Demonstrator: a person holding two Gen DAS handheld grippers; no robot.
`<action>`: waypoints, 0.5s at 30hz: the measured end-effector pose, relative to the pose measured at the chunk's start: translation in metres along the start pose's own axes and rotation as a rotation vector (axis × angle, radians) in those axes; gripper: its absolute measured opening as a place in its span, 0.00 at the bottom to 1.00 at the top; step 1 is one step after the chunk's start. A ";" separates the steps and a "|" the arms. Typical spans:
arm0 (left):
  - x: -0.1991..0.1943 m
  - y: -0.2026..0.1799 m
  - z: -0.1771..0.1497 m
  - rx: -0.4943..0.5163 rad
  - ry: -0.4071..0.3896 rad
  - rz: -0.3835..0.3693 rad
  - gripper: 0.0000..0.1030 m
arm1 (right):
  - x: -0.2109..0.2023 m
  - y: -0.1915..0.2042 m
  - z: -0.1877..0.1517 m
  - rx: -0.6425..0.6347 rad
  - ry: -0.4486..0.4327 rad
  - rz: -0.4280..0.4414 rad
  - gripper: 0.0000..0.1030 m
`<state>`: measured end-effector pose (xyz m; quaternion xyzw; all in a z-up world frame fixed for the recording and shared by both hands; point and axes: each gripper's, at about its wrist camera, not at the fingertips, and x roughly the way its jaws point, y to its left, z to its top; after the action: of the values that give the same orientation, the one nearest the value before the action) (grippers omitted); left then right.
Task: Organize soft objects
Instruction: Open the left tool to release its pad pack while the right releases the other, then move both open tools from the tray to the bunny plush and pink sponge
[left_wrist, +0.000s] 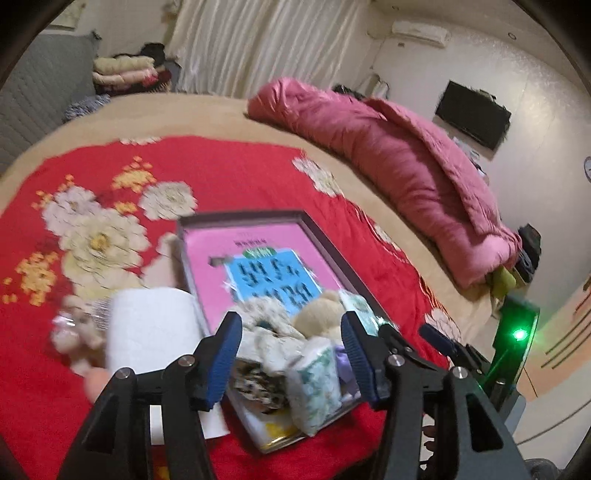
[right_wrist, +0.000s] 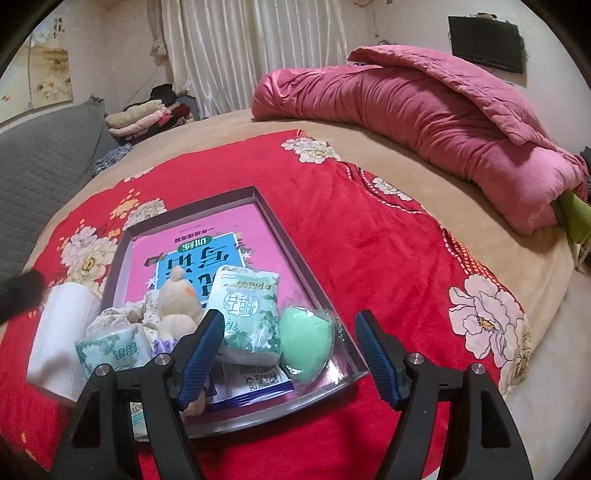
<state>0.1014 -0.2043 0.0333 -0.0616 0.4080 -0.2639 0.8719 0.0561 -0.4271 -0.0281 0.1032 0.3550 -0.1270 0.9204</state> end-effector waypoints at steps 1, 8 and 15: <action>-0.007 0.003 0.002 -0.003 -0.015 0.010 0.56 | 0.000 0.000 0.000 0.001 -0.001 -0.001 0.73; -0.044 0.038 0.007 -0.064 -0.070 0.057 0.58 | -0.005 0.004 0.001 -0.021 -0.021 -0.007 0.73; -0.073 0.072 -0.007 -0.114 -0.098 0.131 0.58 | -0.011 0.007 0.001 -0.036 -0.055 -0.019 0.73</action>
<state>0.0874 -0.1051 0.0551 -0.0970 0.3824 -0.1794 0.9012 0.0511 -0.4194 -0.0188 0.0796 0.3328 -0.1321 0.9303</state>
